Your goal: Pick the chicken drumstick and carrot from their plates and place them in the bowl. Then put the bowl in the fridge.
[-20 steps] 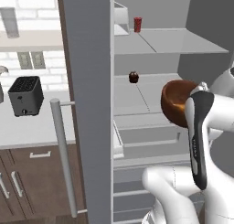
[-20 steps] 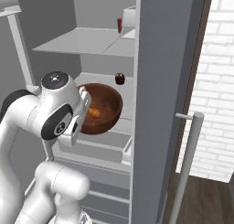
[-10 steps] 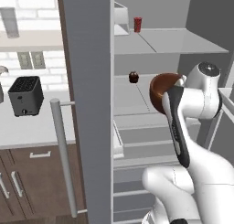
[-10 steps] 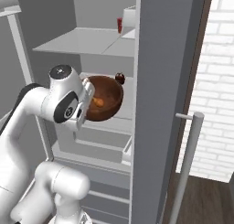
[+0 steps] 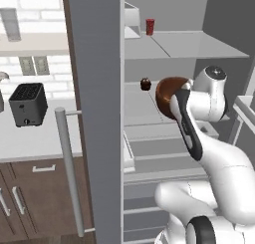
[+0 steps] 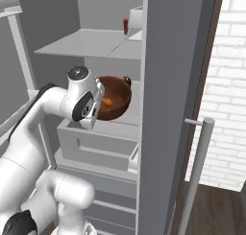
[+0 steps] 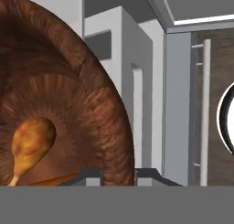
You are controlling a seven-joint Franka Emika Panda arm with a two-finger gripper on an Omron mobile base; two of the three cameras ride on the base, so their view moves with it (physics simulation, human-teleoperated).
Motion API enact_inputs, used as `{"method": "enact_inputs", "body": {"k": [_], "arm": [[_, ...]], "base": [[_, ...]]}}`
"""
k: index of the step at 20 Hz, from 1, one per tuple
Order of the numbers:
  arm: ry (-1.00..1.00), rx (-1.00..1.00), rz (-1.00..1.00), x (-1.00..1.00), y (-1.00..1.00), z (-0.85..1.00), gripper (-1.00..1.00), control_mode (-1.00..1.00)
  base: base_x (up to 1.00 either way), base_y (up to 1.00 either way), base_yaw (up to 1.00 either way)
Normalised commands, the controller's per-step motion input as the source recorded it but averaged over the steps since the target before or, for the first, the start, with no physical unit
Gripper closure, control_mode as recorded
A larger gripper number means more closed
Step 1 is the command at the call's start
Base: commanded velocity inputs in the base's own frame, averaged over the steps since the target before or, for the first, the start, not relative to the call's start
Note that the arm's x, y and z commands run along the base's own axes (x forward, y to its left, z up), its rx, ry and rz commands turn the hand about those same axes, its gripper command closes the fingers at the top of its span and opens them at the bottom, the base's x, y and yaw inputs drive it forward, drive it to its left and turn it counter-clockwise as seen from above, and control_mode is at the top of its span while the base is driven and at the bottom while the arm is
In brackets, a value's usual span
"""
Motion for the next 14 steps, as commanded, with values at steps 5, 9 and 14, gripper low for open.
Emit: {"method": "enact_inputs", "body": {"k": [5,9,14], "arm": [[-0.03,0.0,0.04,0.82,-0.07,-0.32,1.0,-1.0],[0.0,0.0,0.01,0.56,0.0,-0.38,1.0,-1.0],[0.0,0.0,0.0,0.44,0.0,-0.37,1.0,-1.0]], "base": [[0.0,0.0,0.0],[0.0,0.0,0.0],[0.0,0.0,0.0]]}}
